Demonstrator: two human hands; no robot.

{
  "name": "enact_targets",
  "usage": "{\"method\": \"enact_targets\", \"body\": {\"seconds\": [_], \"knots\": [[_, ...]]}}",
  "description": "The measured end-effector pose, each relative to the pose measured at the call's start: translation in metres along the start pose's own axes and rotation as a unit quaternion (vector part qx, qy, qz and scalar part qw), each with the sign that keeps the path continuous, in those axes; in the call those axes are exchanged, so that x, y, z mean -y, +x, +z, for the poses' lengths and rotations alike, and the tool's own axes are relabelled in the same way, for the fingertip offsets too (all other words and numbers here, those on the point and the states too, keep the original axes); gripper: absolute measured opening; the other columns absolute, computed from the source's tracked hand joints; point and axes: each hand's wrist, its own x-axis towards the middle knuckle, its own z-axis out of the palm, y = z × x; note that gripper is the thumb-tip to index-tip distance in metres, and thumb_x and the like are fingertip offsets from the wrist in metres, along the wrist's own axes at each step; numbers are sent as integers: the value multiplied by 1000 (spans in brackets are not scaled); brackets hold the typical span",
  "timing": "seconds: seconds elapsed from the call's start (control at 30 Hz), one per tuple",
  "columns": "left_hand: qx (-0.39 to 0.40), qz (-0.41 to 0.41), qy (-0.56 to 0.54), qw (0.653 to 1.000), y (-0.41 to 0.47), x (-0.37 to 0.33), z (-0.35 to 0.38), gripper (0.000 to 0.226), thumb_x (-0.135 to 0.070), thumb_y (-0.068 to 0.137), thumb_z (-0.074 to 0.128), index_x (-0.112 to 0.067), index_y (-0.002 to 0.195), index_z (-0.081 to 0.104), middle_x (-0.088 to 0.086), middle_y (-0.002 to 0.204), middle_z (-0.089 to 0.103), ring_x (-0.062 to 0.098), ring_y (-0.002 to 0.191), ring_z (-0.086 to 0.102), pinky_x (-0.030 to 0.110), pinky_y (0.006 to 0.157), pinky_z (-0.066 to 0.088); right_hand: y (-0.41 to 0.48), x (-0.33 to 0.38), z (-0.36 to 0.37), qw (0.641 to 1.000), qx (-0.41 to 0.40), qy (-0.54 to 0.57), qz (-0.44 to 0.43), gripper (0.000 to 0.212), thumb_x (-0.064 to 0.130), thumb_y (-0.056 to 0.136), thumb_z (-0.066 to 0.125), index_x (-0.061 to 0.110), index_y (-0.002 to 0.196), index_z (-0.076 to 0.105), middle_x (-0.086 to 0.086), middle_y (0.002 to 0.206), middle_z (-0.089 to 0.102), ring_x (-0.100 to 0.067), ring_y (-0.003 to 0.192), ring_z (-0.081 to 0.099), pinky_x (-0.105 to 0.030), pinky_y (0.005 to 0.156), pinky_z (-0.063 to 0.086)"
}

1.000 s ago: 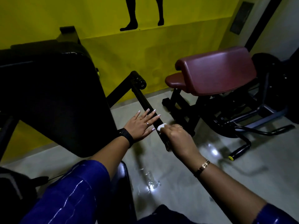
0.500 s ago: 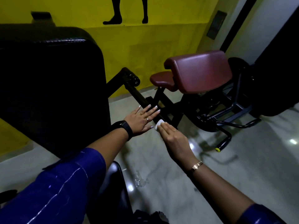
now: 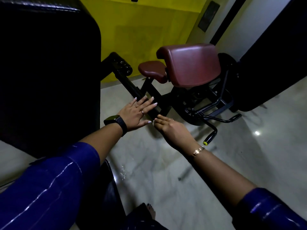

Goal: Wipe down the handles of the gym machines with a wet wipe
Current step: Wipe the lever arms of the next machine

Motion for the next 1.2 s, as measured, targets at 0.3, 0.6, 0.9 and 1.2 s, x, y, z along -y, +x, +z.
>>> {"method": "enact_targets", "body": {"seconds": [0.3,0.6,0.9,1.2], "knots": [[-1,-23,4,1000,-4,-4,-1,68,-57,89,12,-28,149,4,-4,157,-2,22,149,12,43,119,13,-22,5,20,995,-32,-80,-40,44,12,89,35,6,120,67,-9,128,63,-28,124,56,-43,102,44],[12,-25,10,1000,-6,-6,-3,74,-46,90,31,-30,148,-11,-7,153,-19,20,150,-5,40,119,-4,6,22,19,993,-14,-117,-5,42,9,83,35,5,97,75,-11,106,72,-28,111,64,-38,98,48],[42,-58,-9,997,-6,-15,-8,73,-59,77,-10,-31,143,-24,-8,151,-28,18,150,-12,40,119,-7,7,17,17,993,-93,-42,57,20,11,84,65,7,101,75,-12,110,71,-26,110,65,-31,84,55],[79,-86,65,991,-8,-26,-23,76,-39,98,32,-27,151,-20,-3,161,-21,17,149,-12,43,119,-7,-16,10,6,996,-35,-67,-47,31,7,87,44,2,84,75,-12,94,74,-29,104,68,-38,90,53]]}}
